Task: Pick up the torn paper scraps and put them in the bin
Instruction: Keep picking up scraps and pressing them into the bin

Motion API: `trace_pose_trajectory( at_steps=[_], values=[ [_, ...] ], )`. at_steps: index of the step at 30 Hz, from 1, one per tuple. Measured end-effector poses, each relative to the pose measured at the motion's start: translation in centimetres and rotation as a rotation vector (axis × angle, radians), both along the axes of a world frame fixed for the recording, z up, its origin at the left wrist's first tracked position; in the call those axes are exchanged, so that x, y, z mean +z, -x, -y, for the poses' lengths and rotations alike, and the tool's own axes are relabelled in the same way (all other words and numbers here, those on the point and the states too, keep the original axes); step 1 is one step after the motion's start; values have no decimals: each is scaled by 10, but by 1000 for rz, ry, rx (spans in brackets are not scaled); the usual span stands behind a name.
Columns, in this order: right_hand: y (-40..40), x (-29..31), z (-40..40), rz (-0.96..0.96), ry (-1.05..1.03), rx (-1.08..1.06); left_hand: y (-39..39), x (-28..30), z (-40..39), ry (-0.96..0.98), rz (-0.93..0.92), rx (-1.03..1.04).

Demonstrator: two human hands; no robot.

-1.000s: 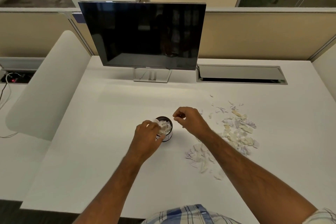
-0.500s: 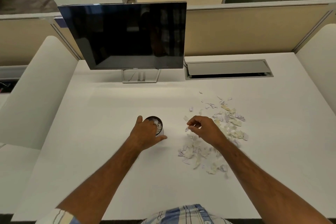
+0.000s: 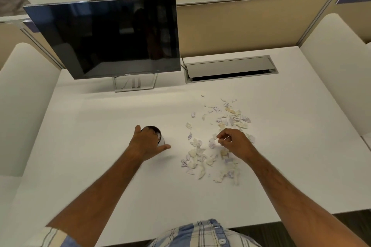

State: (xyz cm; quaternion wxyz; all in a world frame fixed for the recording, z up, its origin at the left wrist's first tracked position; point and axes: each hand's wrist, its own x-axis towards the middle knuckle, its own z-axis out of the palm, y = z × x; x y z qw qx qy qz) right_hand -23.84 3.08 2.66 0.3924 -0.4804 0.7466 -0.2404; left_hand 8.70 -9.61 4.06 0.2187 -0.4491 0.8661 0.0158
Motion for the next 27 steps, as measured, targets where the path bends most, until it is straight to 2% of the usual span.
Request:
trace_pose_trajectory(
  at_steps=[5, 10, 13, 16, 18, 20, 22, 27],
  values=[
    [20, -11, -21, -30, -5, -10, 1, 5, -15, 221, -93, 47],
    [31, -20, -37, -59, -21, -15, 5, 16, -26, 322, -162, 92],
    [34, -28, -45, -110, 30, 69, 18, 17, -37, 396, -313, 61],
    [33, -39, -51, -166, 43, 150, 43, 5, -58, 278, -508, -14],
    [28, -46, -52, -198, 50, 180, 58, -9, -75, 93, -577, 11],
    [23, -48, -50, -230, 19, 217, 73, -23, -87, -122, -564, 92],
    [16, -49, -47, -277, -26, 261, 85, -35, -94, -233, -508, 133],
    [8, -52, -48, -402, 27, 383, 97, -60, -100, -267, -433, 72]
  ],
)
